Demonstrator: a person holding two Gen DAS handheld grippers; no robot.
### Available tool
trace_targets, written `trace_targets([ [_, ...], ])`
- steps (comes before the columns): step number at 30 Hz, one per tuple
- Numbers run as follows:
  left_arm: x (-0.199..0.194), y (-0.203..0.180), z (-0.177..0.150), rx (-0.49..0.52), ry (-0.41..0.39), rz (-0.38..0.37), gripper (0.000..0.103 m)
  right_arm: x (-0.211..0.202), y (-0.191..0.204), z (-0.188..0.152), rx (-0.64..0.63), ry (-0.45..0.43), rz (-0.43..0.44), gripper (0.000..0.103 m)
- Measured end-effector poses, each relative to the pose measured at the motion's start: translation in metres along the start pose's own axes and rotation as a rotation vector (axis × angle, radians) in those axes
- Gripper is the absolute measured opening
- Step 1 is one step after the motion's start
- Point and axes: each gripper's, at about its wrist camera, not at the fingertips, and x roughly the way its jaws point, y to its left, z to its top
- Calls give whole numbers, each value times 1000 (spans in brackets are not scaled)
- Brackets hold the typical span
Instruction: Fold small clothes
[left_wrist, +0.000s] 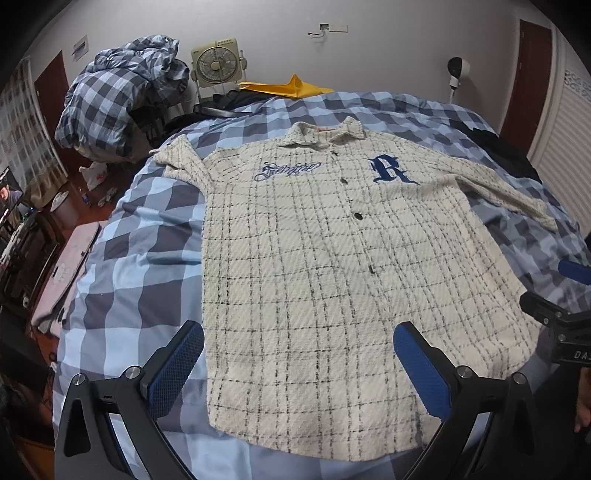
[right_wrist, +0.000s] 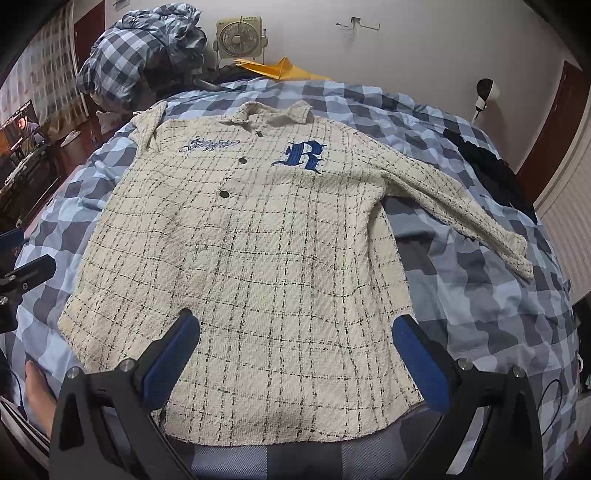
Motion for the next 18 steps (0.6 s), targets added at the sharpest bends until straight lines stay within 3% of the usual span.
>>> trace_targets([
  [18, 2, 2, 0, 1, 4, 2, 103, 2, 1, -1, 6, 5, 7, 102],
])
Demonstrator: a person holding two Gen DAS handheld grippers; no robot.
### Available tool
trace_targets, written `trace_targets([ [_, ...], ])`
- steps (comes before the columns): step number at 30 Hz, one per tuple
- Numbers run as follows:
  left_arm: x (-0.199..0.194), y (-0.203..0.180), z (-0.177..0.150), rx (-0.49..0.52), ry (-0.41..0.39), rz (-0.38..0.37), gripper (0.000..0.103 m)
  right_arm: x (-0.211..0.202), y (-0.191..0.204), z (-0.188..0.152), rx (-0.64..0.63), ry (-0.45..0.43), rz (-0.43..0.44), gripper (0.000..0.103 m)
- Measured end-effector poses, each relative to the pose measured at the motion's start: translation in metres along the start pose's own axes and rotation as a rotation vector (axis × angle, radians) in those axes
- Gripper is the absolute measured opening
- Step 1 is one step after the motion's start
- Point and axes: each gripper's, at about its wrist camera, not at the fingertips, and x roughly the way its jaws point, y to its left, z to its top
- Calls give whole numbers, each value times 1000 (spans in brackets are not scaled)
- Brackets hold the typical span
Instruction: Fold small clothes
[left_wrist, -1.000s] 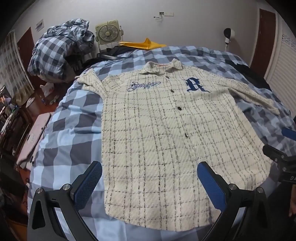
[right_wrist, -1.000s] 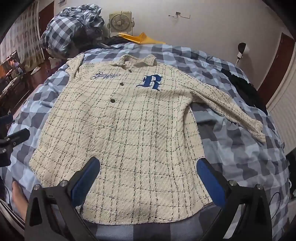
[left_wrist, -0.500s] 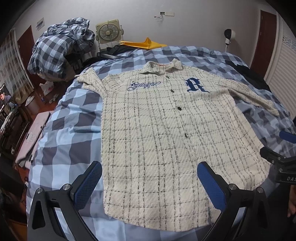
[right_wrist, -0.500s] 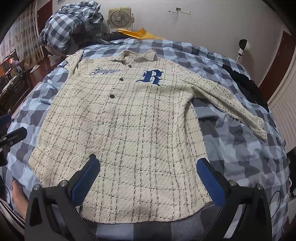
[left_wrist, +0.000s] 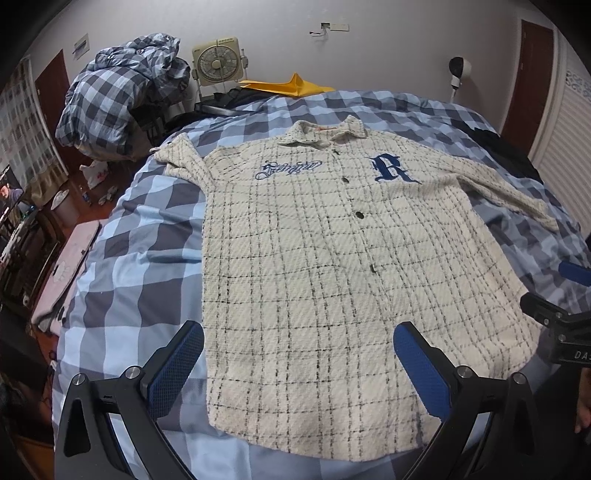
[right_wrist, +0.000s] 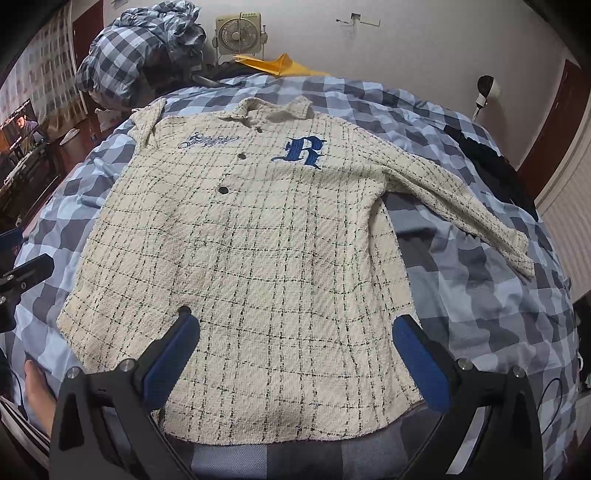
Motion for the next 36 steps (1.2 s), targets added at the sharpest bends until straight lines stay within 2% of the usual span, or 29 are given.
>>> trace_targets([
  [36, 2, -2, -2, 9, 7, 9, 103, 2, 0, -2, 7, 4, 6, 102],
])
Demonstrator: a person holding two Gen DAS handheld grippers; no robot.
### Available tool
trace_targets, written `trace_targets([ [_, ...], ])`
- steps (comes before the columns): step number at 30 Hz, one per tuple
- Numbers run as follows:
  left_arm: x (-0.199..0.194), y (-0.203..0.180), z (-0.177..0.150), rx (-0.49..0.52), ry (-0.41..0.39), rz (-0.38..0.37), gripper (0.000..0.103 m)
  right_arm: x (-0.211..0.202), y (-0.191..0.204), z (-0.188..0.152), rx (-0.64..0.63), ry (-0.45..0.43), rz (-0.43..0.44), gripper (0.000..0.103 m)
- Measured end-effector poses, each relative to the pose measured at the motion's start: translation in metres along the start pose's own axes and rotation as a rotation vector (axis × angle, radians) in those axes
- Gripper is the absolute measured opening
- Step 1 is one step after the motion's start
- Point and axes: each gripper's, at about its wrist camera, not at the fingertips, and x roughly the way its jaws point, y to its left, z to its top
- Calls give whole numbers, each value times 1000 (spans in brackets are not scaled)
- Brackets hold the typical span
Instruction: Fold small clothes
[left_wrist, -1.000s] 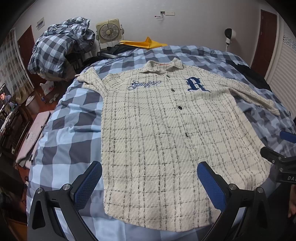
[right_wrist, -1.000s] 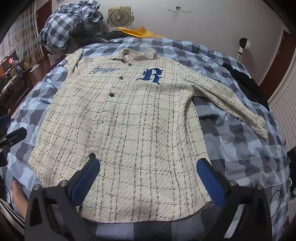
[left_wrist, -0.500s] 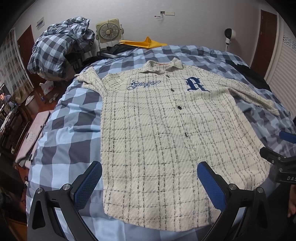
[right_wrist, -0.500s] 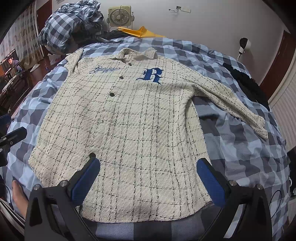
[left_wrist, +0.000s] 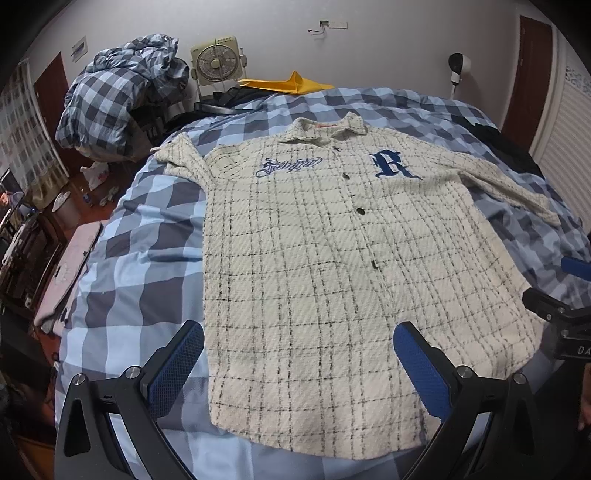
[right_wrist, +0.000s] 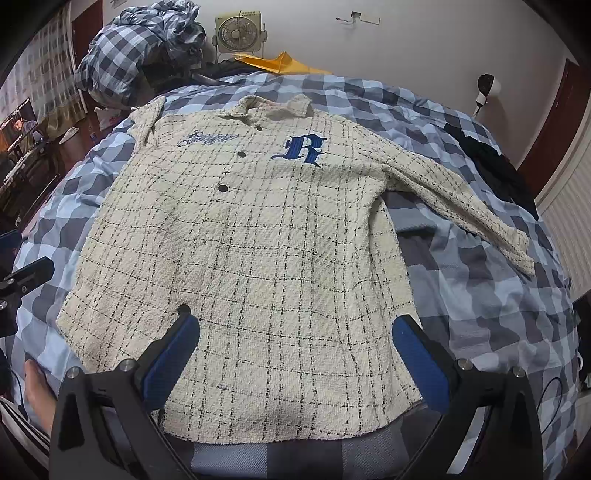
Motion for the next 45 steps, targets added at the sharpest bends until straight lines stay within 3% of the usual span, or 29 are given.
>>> trace_targets([
  [13, -2, 4, 0, -6, -6, 1, 103, -4, -2, 3, 2, 1, 0, 102],
  [17, -2, 7, 1, -16, -3, -3, 103, -6, -16, 8, 54, 52, 108, 102],
  [20, 0, 9, 1, -20, 8, 0, 103, -12, -48, 15, 141, 73, 224, 102],
  [23, 2, 13, 2, -34, 17, -1, 103, -18, -94, 22, 200, 56, 218, 102],
  [25, 3, 15, 3, -42, 19, -2, 103, -17, -133, 25, 231, 36, 168, 102],
  [29, 6, 20, 6, -50, 28, 21, 103, 8, -223, 26, 318, 78, 66, 102],
  [32, 10, 23, 8, -59, 37, 30, 103, 40, -297, 21, 433, 141, -7, 102],
  [36, 15, 28, 13, -73, 48, 51, 103, 101, -404, 2, 747, 219, 36, 102],
  [39, 20, 30, 13, -84, 60, 60, 103, 141, -453, -15, 963, 252, 60, 102],
  [45, 34, 34, 15, -105, 105, 68, 103, 181, -487, -16, 1128, 222, 62, 102],
])
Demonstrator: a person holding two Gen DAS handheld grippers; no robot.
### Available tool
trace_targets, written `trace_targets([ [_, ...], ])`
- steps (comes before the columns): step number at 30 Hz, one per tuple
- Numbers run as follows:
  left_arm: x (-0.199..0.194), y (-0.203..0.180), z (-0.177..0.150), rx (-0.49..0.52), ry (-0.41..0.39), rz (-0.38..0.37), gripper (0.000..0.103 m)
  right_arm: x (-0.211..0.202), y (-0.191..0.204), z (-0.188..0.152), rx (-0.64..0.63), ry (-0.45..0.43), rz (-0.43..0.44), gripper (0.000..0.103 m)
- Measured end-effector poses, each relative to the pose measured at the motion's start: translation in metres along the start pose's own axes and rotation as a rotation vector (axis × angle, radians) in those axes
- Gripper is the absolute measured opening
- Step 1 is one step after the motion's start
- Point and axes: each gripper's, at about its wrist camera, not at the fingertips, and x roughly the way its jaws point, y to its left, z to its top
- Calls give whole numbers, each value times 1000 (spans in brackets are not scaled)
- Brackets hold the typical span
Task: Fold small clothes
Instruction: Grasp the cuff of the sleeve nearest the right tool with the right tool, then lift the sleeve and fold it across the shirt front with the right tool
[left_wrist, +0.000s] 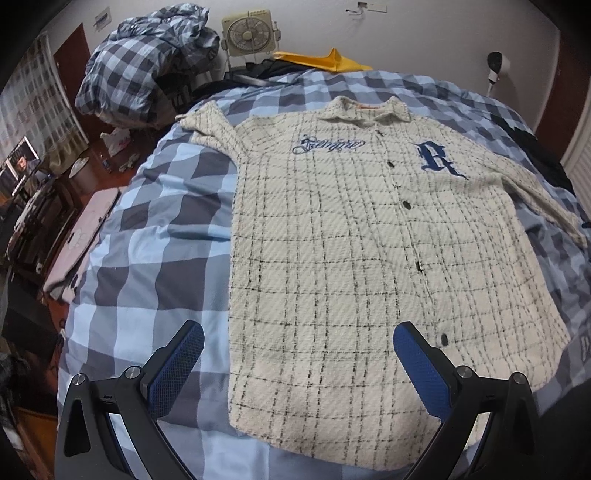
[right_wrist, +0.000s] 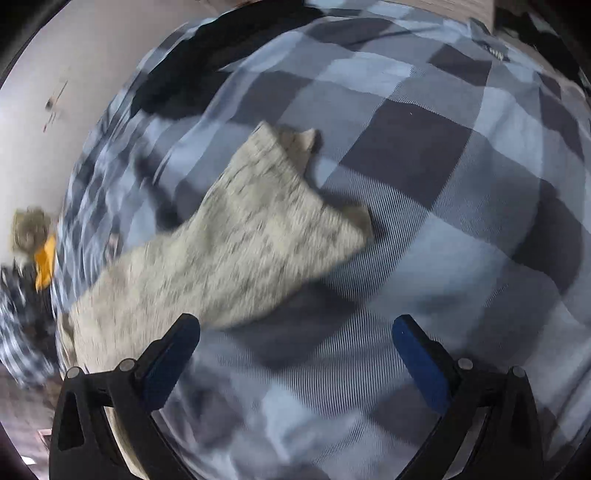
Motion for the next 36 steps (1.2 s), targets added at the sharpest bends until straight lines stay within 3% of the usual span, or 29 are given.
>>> trace_targets([
  [4, 6, -2, 0, 7, 21, 7, 103, 18, 2, 10, 71, -10, 38, 102],
  [5, 8, -2, 0, 10, 25, 10, 103, 21, 6, 11, 71, -12, 34, 93],
  [6, 8, -3, -1, 12, 30, 13, 103, 22, 10, 12, 68, -23, 26, 67],
  [8, 9, -3, -1, 11, 34, 10, 103, 20, 17, 13, 61, -38, 31, 38],
  [9, 8, -3, -1, 10, 33, 10, 103, 16, 22, 13, 56, -53, 45, 24],
  [10, 6, -3, 0, 10, 29, 11, 103, 9, 28, 13, 45, -77, 71, 20],
  [14, -1, -1, 2, 2, 5, 8, 103, -32, 48, 14, -34, -212, 122, 15],
  [18, -11, 2, 3, -2, -29, 12, 103, -99, 84, 14, -89, -343, 208, 13],
  [23, -22, 8, 2, -13, -71, 12, 103, -168, 107, 3, -144, -434, 341, 13],
  [26, -27, 14, 2, -32, -80, 0, 103, -181, 139, 3, -222, -436, 237, 13],
  [29, -34, 20, 4, -57, -91, -21, 103, -177, 158, 5, -258, -436, 75, 13],
  [34, -45, 25, 3, -75, -113, -52, 103, -174, 148, -4, -216, -464, -56, 13],
  [36, -47, 27, 3, -80, -113, -59, 103, -190, 172, -20, -256, -525, -78, 13],
])
